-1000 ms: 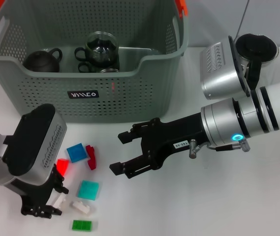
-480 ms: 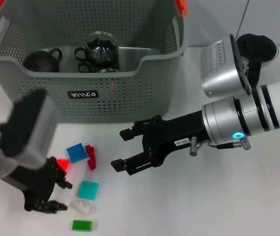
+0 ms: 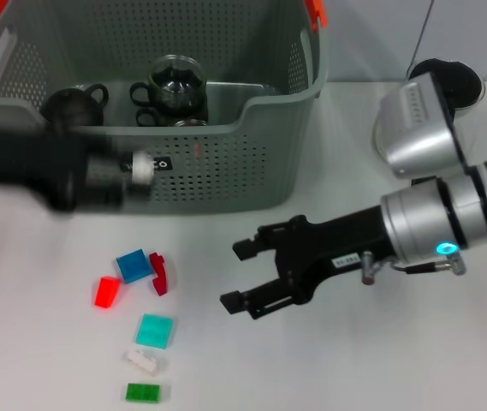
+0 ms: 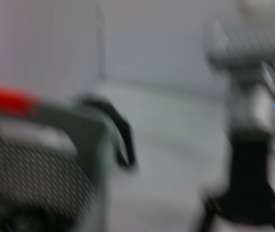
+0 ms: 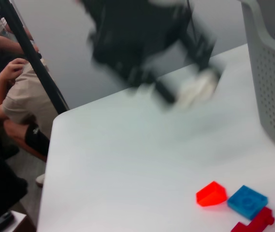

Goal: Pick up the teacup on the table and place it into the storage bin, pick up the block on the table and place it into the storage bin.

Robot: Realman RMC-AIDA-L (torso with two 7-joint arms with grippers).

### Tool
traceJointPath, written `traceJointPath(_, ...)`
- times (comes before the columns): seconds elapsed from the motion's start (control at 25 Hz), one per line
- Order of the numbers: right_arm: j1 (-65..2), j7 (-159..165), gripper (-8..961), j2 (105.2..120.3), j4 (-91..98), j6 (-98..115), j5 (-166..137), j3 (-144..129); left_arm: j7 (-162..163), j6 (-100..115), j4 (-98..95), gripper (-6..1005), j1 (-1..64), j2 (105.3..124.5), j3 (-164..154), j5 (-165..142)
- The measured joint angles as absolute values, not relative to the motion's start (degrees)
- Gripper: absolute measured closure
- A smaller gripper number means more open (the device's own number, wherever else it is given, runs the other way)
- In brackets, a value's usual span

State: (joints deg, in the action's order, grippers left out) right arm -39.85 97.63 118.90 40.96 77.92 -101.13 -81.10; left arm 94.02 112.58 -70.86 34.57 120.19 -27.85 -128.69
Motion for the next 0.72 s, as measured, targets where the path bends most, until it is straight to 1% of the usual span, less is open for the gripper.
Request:
traceJointPath(0.08,-39.37,97.64,54,118.59,40.97,78.77,-101.17,-80.65,99.35,107.66,-70.75,491,36.3,119.73,-27.91,-124.93)
traceJointPath(0.28,-39.14,97.6,54,118.19,41.0,79.6,-102.04,-80.31,106.89,89.16,-69.18,471,40.49,119.5,-34.25,-125.17)
traceJointPath(0.4,-39.15,97.64,53,118.23,41.37,79.75,-103.56,-80.24,112.95,76.89,-65.52,460,42.55,118.26,-43.3,-129.59)
traceJointPath(0.48,-39.28,97.65,53,118.29,41.42,79.8,-104.1,-80.24,117.47,71.99,-62.31,452,44.13,117.32,-47.66,-132.44)
traceJointPath(0.52,-39.34,97.65,53,118.31,41.43,79.85,-104.3,-80.23,118.4,71.49,-61.55,448,44.5,117.17,-48.26,-132.85)
traceJointPath(0.6,-39.48,97.65,53,118.33,41.45,79.85,-104.63,-80.24,120.26,70.98,-60.21,440,45.3,117.11,-49.03,-133.49)
traceJointPath(0.72,-39.6,97.65,53,118.26,41.45,79.86,-104.73,-80.24,121.11,70.88,-61.55,428,44.83,117.79,-49.0,-133.55)
